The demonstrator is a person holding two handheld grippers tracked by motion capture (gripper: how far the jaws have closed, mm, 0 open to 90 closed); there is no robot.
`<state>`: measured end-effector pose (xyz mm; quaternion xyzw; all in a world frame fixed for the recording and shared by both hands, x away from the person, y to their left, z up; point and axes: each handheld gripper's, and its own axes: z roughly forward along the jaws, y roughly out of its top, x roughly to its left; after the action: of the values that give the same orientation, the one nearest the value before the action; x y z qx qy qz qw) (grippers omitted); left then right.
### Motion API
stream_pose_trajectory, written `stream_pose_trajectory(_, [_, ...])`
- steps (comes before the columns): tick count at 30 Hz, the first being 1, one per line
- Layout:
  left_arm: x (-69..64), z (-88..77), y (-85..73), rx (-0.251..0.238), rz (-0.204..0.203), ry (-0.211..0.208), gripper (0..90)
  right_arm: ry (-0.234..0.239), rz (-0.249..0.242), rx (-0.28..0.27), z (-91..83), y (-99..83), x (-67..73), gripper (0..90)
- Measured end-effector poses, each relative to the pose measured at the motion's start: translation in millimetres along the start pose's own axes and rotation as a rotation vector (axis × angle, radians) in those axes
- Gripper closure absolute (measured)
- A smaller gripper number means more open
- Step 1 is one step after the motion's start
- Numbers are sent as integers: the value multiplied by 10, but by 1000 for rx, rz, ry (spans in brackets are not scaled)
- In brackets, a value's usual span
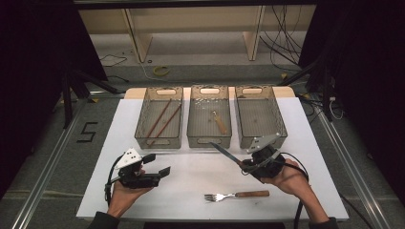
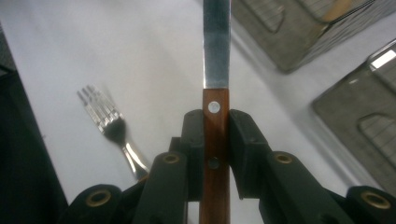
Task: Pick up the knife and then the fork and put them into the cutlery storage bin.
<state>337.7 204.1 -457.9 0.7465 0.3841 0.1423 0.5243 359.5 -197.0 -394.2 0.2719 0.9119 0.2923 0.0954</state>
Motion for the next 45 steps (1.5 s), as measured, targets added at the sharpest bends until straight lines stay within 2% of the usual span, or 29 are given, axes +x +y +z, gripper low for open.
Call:
stream_pose_trajectory(16, [5,-6,-2,-7,-8,1,176,-97,84,-95,-176,302,-492,775])
stream_pose_trajectory(22, [9,-11,-2,-6,-6,1,176,-128,126,-99,-183,387,-687,774])
stream_pose_trajectory(30, [8,-10,-2,-7,-6,2,176,-153,160,-107,-181,460,-827,774])
stream_pose_trajectory(37, [11,-16,0,-9,-5,0,176,-184,214,-111,-150,533,-1014,774])
stream_pose_trajectory(45, [14,-19,0,-10,-4,1,176,-221,262,-90,-69,593,-1209,775])
